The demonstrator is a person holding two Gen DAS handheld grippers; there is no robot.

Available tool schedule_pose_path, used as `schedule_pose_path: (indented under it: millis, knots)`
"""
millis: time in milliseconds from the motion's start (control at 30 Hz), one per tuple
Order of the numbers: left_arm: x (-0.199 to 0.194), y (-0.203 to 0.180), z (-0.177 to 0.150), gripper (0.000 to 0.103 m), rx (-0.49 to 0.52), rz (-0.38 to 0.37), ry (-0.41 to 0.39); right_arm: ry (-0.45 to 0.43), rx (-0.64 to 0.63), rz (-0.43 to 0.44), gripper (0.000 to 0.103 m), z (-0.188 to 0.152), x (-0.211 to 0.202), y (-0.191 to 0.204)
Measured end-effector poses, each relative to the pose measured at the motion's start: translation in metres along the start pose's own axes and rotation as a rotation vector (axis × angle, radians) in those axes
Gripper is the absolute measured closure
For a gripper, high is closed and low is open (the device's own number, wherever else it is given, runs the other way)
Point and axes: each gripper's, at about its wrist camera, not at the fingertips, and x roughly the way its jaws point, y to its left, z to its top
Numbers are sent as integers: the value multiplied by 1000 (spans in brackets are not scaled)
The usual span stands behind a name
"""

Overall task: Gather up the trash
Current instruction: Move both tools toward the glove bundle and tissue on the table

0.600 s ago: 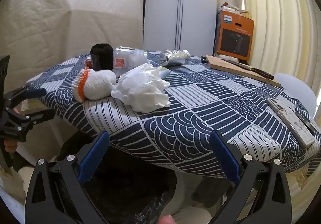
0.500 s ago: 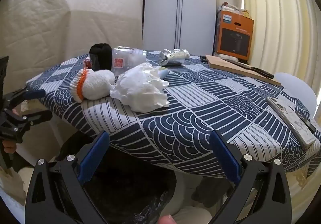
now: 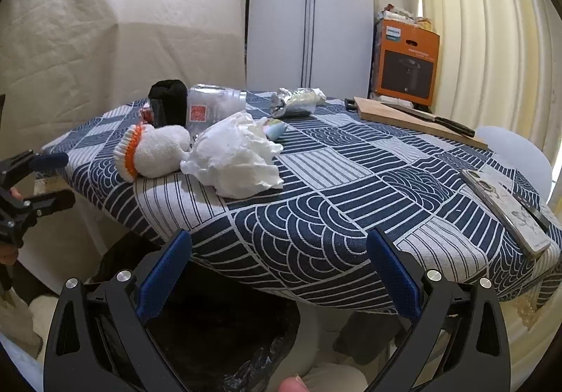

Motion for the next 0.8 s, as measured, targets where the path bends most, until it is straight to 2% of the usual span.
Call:
schedule_pose_path:
  millis: [300,400,567,800]
  knots:
    - [3,-3,2,6,9,4,8,2,-1,1,7,3,-1,2]
    - [4,-2,3,6,12,3,12,26,19,53,7,5,0,-2]
    - [7,-3,4,6,14,-13,13,-9,83,111,8,6,-2,-9]
    - [11,-6,5,6,24,-19,21,-5,74,100,8,8,-4,-11]
